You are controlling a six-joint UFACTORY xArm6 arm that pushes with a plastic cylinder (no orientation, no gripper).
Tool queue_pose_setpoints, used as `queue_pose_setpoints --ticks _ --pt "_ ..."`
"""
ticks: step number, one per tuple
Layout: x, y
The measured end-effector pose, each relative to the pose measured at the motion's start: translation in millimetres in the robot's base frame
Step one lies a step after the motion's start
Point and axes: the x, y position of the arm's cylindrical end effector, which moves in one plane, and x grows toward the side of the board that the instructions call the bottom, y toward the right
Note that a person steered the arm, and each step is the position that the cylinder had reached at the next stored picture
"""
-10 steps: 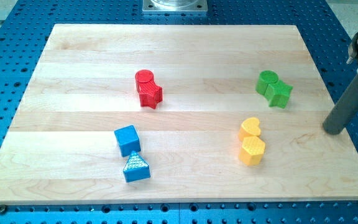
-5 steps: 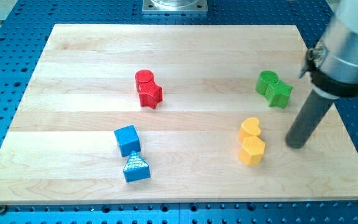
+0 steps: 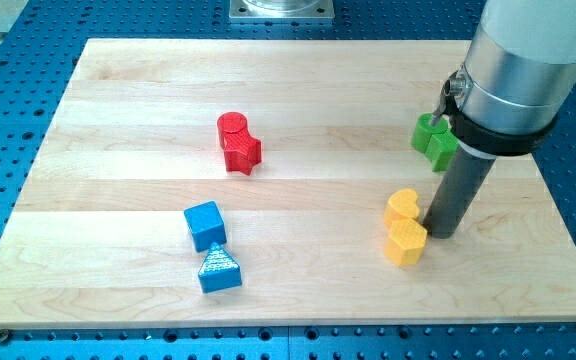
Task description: Separate the yellow blocks
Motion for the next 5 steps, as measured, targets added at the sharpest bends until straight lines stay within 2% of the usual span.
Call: queue_pose_setpoints --ticks 1,3,5 --pt "0 -5" --pt "-44 -96" --pt "-55 -113"
